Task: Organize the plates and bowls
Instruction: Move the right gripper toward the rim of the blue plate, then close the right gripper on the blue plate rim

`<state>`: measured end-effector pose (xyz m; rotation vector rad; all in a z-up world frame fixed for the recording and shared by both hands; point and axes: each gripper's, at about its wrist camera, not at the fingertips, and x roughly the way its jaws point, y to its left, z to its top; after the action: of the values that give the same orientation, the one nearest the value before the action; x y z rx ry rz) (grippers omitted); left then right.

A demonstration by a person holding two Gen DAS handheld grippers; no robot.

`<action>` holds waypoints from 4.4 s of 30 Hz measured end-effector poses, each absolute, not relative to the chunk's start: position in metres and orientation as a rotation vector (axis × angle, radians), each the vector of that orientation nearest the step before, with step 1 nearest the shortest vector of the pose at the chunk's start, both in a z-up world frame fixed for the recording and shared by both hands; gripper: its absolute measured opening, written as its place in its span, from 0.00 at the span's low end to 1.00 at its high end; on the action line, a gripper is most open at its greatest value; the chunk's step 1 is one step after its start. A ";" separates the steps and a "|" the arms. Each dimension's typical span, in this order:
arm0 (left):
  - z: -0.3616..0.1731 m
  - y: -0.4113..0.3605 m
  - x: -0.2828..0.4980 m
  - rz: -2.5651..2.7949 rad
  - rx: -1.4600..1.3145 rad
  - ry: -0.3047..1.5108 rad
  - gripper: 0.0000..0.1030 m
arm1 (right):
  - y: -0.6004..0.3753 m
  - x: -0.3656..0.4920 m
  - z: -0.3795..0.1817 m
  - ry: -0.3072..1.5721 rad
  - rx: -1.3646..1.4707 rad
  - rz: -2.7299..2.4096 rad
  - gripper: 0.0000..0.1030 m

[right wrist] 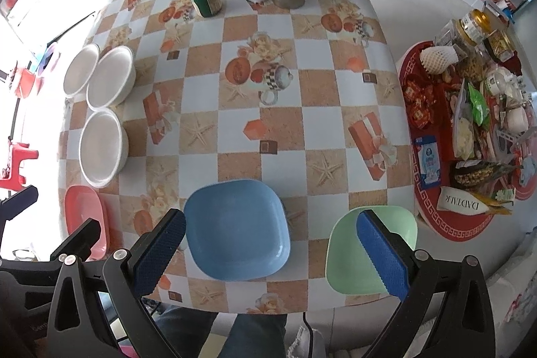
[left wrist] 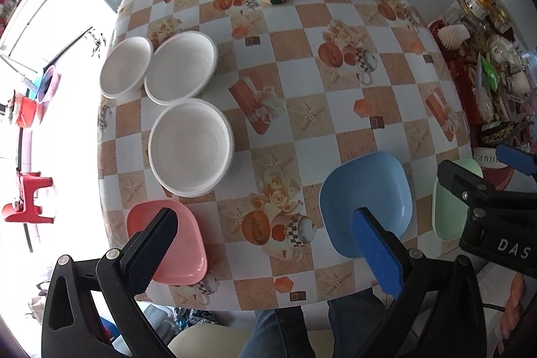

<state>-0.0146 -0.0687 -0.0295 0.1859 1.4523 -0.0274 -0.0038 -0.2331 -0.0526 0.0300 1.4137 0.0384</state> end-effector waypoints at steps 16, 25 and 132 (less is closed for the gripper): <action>-0.046 -0.082 -0.020 -0.023 0.205 1.468 1.00 | -0.247 -0.004 -0.069 1.456 0.033 0.037 0.99; -0.059 -0.089 -0.025 -0.028 0.217 1.505 1.00 | -0.256 -0.012 -0.082 1.474 0.035 0.029 0.99; -0.249 -0.028 -0.058 -0.057 0.180 1.627 0.35 | -0.100 -0.085 -0.226 1.724 0.087 0.299 0.33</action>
<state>-0.0580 -0.0282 -0.2487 0.1804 1.6274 -0.0572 -0.0853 -0.1000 -0.2262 0.0871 1.7239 0.2988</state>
